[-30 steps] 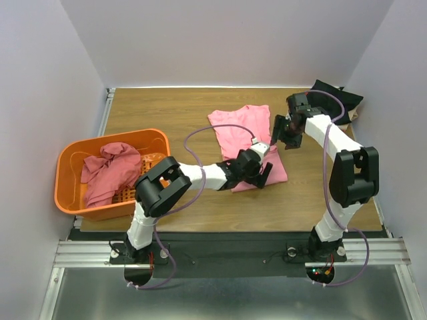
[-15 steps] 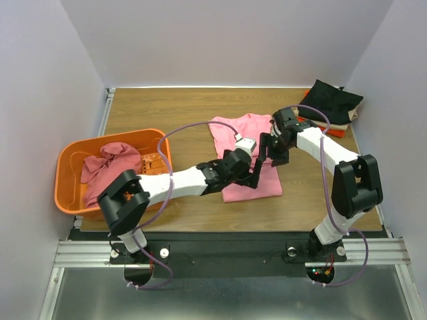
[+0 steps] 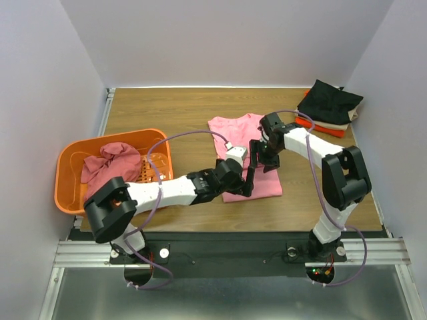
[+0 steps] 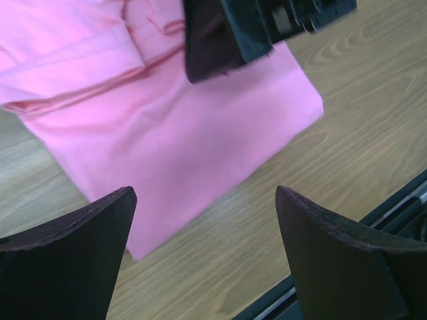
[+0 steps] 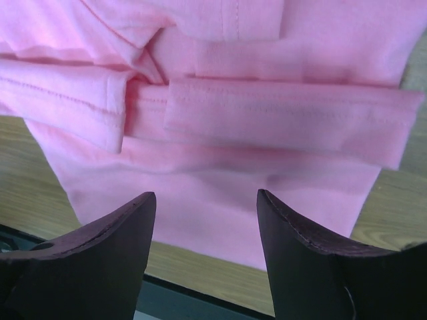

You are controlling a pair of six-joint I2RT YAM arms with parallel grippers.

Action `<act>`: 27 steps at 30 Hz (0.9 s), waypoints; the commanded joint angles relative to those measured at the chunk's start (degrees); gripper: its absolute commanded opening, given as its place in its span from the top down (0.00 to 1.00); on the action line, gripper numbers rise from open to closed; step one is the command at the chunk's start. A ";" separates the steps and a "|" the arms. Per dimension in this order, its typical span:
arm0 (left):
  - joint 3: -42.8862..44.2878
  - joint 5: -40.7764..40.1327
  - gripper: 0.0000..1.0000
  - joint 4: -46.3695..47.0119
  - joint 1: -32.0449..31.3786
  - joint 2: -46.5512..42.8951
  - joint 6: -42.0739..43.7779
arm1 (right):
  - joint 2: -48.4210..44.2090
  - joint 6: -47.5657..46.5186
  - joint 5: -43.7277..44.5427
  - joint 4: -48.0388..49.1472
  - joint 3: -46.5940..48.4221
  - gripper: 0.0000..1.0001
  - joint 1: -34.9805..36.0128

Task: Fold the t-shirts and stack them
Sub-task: Fold the tshirt

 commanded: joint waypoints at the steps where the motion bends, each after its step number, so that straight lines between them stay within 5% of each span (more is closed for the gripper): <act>1: 0.16 1.01 0.02 4.62 -1.98 3.82 2.50 | 2.06 -0.93 0.10 0.99 2.90 0.32 0.87; 13: -0.98 2.93 0.02 9.80 -3.83 14.28 4.70 | 6.19 0.73 4.04 0.91 4.56 0.32 1.67; 27: -4.76 4.43 0.02 10.78 -6.64 14.64 2.95 | 14.45 3.81 11.08 0.55 16.78 0.32 1.49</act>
